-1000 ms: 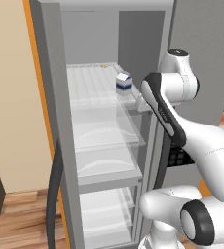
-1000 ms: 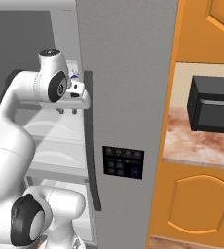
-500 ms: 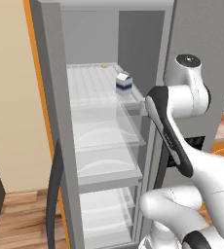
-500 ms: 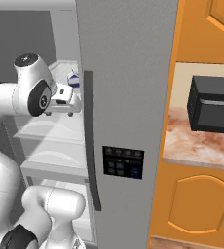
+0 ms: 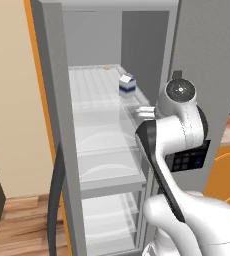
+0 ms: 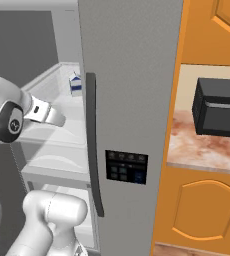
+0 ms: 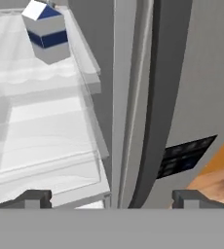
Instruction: Take out the milk from the fridge and place it on the tray on the counter. Then take the sugar cube near the tray and place it in the tray.
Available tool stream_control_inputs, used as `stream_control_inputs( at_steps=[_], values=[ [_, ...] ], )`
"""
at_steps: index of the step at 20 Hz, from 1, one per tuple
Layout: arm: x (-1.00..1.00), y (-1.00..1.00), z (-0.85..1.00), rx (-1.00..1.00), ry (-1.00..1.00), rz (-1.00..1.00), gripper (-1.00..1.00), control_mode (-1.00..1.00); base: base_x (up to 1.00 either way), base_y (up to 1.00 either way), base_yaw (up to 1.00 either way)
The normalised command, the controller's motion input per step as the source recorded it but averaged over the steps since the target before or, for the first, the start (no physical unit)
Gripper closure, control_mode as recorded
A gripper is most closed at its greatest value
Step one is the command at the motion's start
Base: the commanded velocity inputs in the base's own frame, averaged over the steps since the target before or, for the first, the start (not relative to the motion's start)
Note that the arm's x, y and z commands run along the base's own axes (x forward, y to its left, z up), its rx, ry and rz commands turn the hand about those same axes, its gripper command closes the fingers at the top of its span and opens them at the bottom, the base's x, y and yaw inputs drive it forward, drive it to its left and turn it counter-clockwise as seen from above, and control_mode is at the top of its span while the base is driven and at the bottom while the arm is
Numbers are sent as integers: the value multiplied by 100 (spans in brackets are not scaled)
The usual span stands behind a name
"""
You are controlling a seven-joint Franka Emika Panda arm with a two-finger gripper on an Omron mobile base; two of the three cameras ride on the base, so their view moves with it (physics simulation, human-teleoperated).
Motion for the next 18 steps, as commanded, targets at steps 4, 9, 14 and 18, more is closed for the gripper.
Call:
stream_control_inputs(
  at_steps=[4, 9, 14, 18],
  values=[
    [0, 25, 44, 1, 1, -15, -100, -100, 0, 0, 0],
    [0, 11, 26, 3, 3, -11, -100, -100, 0, 0, 0],
    [4, 20, 8, 0, 0, -17, -100, -100, 0, 0, 0],
    [5, 22, 4, 6, -1, -15, -100, -100, 0, 0, 0]
  ],
)
